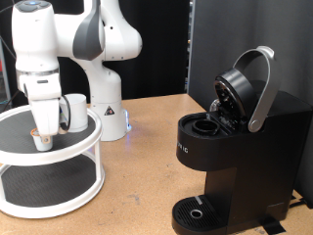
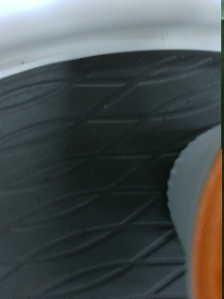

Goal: Make a cup of coffee with the keurig machine

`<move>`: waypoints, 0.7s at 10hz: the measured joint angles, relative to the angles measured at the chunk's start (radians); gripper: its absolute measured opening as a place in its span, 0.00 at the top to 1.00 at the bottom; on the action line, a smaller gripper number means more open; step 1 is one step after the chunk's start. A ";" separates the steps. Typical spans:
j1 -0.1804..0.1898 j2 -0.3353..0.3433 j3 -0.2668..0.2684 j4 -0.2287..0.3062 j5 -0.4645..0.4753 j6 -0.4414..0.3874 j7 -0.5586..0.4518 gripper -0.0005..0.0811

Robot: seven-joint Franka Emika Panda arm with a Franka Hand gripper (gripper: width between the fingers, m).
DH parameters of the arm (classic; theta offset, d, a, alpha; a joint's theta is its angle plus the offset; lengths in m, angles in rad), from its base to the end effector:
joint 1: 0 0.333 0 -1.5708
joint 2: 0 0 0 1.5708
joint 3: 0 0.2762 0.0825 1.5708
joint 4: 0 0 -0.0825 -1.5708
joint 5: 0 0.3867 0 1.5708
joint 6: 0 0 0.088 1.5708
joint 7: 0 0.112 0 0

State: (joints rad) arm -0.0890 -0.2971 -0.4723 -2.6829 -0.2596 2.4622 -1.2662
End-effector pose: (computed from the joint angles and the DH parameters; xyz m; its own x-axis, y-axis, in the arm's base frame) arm 0.3614 -0.2104 0.2790 0.6083 0.7934 -0.0218 0.7928 -0.6061 0.0640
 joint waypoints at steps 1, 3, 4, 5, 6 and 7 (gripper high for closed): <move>0.001 -0.009 0.000 0.006 0.022 -0.025 -0.013 0.42; 0.008 -0.056 0.001 0.039 0.082 -0.133 -0.049 0.42; 0.011 -0.087 0.002 0.059 0.097 -0.187 -0.054 0.42; 0.011 -0.118 0.004 0.078 0.104 -0.234 -0.057 0.43; 0.011 -0.145 0.008 0.099 0.105 -0.280 -0.060 0.43; 0.011 -0.167 0.011 0.108 0.105 -0.314 -0.061 0.43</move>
State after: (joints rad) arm -0.0779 -0.4637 -0.4611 -2.5754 -0.1543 2.1480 -1.3273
